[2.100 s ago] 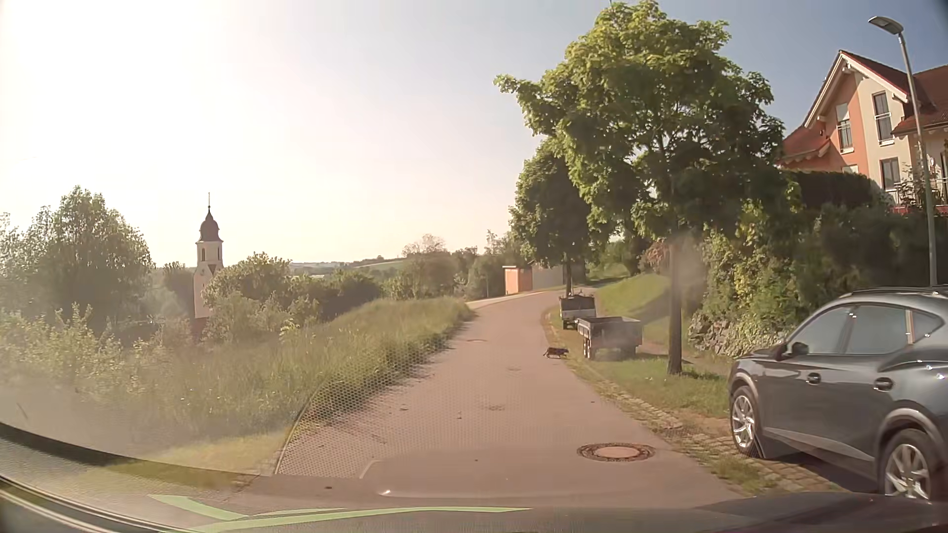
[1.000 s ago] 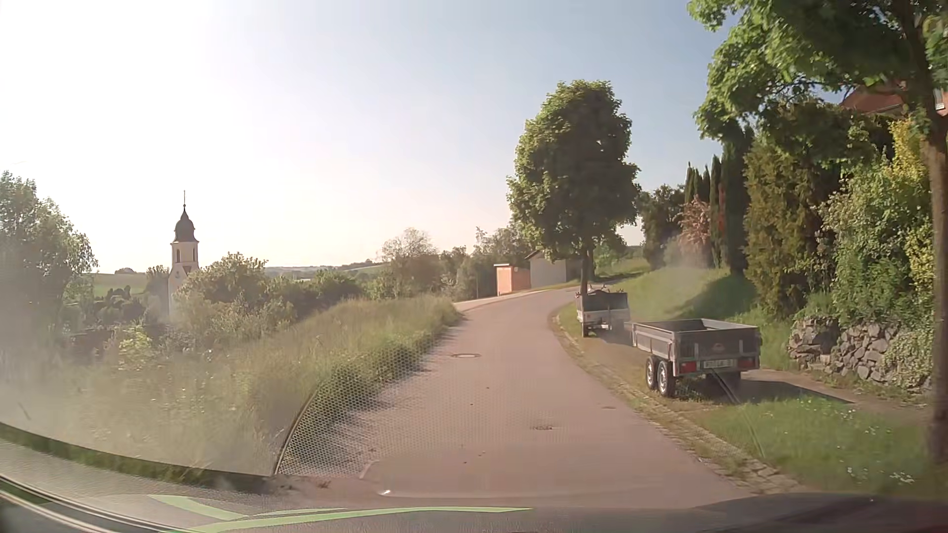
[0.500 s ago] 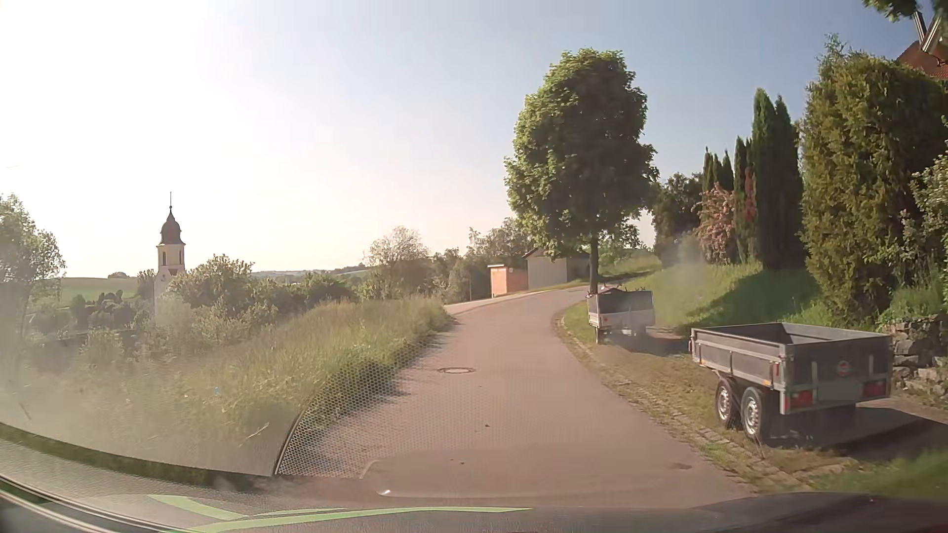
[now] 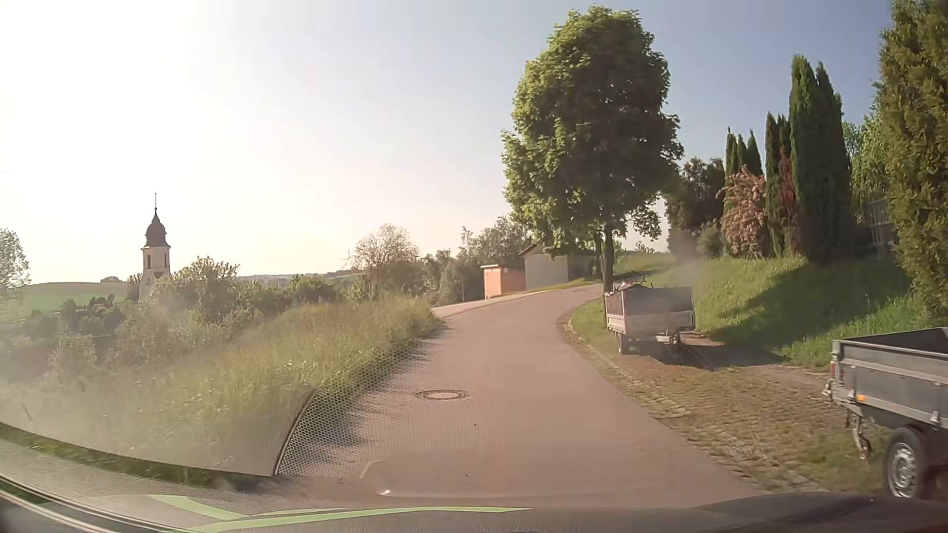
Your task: Follow the waypoints while adhering to traffic rules and regulations
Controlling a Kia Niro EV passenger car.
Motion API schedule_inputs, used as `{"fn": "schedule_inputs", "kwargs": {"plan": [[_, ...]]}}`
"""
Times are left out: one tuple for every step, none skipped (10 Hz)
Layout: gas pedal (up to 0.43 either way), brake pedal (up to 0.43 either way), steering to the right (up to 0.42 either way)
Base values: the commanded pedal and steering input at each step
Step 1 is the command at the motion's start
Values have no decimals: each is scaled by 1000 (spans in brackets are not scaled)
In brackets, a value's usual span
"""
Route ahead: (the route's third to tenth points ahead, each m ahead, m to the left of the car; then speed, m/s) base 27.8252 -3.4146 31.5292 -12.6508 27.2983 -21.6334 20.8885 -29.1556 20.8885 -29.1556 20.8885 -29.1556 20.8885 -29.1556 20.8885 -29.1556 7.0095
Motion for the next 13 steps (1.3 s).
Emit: {"fn": "schedule_inputs", "kwargs": {"plan": [[20, 0, 19], [20, 0, 24], [20, 0, 27], [20, 0, 22], [20, 0, 16], [20, 0, 16], [20, 0, 16], [20, 0, 16], [20, 0, 11], [20, 0, 9], [20, 0, 8], [0, 0, 8], [0, 0, 3]]}}
